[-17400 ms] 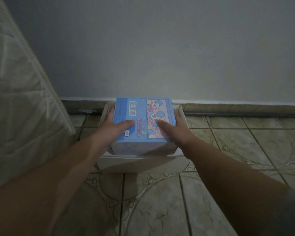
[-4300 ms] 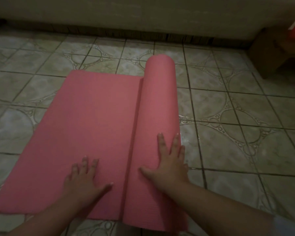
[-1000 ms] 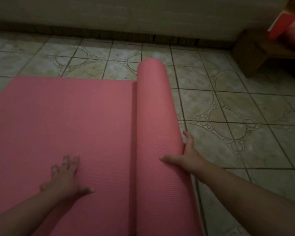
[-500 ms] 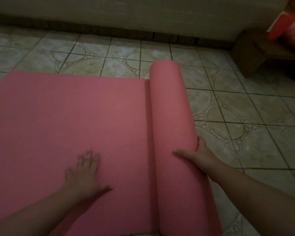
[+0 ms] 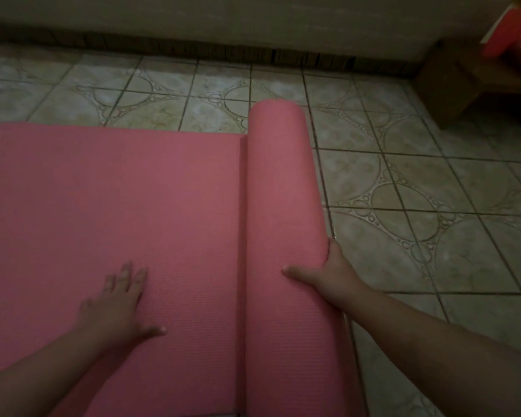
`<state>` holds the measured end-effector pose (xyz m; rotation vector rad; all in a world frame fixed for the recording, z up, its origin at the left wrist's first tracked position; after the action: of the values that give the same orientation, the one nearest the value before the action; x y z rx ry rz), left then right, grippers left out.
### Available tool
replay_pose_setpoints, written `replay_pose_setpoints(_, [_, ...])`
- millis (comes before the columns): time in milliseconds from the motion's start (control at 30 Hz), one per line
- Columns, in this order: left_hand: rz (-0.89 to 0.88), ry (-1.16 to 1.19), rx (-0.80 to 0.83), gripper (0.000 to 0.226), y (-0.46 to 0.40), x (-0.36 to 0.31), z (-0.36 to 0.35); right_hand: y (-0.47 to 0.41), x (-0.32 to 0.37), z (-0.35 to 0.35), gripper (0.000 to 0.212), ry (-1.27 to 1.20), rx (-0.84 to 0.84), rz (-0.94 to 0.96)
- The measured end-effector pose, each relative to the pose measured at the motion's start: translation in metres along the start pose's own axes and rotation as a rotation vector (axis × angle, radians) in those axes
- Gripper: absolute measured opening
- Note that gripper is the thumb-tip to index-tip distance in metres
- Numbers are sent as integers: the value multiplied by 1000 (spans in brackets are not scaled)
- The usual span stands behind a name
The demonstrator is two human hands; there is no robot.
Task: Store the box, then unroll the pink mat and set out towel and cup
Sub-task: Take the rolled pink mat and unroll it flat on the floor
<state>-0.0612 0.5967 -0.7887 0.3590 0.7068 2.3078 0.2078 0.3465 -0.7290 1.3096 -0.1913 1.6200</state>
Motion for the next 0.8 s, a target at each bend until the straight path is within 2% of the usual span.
replay_pose_setpoints(100, [22,-3,18,133,-2,2,2,-4,-3,-1,108,-6,14,-12])
replay_pose_setpoints(200, [62,42,-48,131,-2,-13,1,-4,-6,16,122,14,30,-56])
replay_pose_setpoints(267, [25,114,-102,130,-1,-32,-4,-4,-6,36,131,63,-7,-70])
replay_pose_setpoints(300, [-31,106,-122,127,0,-43,-7,-3,-6,47,129,80,-35,-65])
replay_pose_setpoints(333, [-93,90,-129,123,0,-54,-10,-3,-6,57,118,70,-67,-50])
replay_pose_setpoints(433, [-202,75,-100,117,-3,-82,-12,-3,0,68,65,48,-203,41])
replay_pose_setpoints(467, [-214,69,-82,118,-5,-88,-10,-5,2,65,57,76,-237,51])
replay_pose_setpoints(500, [-212,64,-64,120,-7,-92,-9,-6,6,59,61,89,-245,57])
replay_pose_setpoints(567, [-185,46,-29,128,-10,-97,-7,-8,11,47,97,119,-226,23])
replay_pose_setpoints(633, [-165,35,-19,134,-10,-100,-8,-8,13,44,123,170,-212,-6])
replay_pose_setpoints(700, [-162,39,-25,136,-10,-100,-9,-8,10,48,134,233,-180,-54])
replay_pose_setpoints(800, [-162,45,-25,135,-10,-99,-9,-11,4,57,132,224,-151,-87])
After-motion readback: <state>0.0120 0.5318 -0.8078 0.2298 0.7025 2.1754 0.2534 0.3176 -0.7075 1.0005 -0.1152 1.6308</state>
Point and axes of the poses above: each hand's wrist, its own y-axis away from the middle knuckle, its own z-axis out of the back of the hand, x = y × z, the point moved 1 cm from there along -y, towards the middle knuckle
